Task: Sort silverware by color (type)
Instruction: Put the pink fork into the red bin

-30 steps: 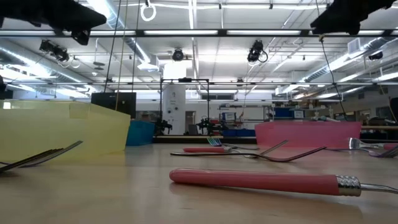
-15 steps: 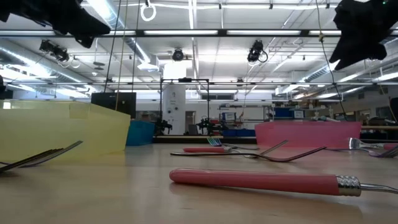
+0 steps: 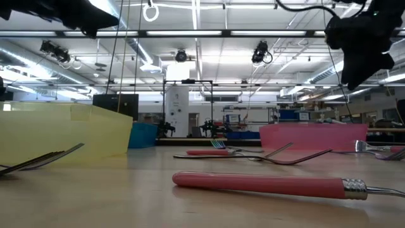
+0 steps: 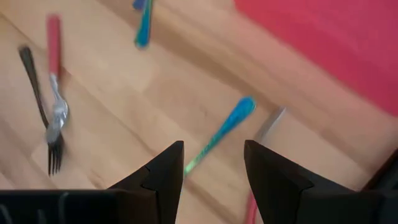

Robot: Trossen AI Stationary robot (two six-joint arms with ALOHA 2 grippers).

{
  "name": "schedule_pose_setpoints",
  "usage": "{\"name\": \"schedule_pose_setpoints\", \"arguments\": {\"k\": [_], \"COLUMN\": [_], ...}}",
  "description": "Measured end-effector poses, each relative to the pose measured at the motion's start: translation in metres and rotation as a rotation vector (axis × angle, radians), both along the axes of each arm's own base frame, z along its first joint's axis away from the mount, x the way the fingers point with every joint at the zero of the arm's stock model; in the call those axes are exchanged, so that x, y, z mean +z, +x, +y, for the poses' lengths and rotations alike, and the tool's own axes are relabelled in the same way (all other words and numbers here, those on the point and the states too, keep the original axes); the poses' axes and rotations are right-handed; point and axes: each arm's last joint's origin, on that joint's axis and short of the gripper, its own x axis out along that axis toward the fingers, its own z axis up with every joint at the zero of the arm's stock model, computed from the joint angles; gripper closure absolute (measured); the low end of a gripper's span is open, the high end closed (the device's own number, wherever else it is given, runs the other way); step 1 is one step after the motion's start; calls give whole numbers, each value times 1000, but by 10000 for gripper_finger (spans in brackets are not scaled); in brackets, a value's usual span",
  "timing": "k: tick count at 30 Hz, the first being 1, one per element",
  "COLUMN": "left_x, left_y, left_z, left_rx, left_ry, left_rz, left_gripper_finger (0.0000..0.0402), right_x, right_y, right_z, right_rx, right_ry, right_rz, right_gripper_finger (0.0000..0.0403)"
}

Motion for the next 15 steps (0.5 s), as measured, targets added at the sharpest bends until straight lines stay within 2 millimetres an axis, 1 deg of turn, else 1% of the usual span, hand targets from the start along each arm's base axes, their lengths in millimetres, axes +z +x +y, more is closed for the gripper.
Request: {"name": "schedule_pose_setpoints", "arguments": {"k": [4,9,15], "left_x": [5,5,5], "left_y": [0,1,1], "left_z": [0,0,0], "left_rx": [-2,-3,-2], "left_ry": [42,48,41], "left_rz": [-44,-49,-49], "left_gripper_finger": [385,386,386], "right_x": [-9,-20,-26], "right_y": [7,10,17], "right_z": [1,1,1], "right_rx": [-29,-34,-48], "right_ry": [40,48,65], "right_rz": [101,267,325], "right_gripper_finger": [225,225,225]}}
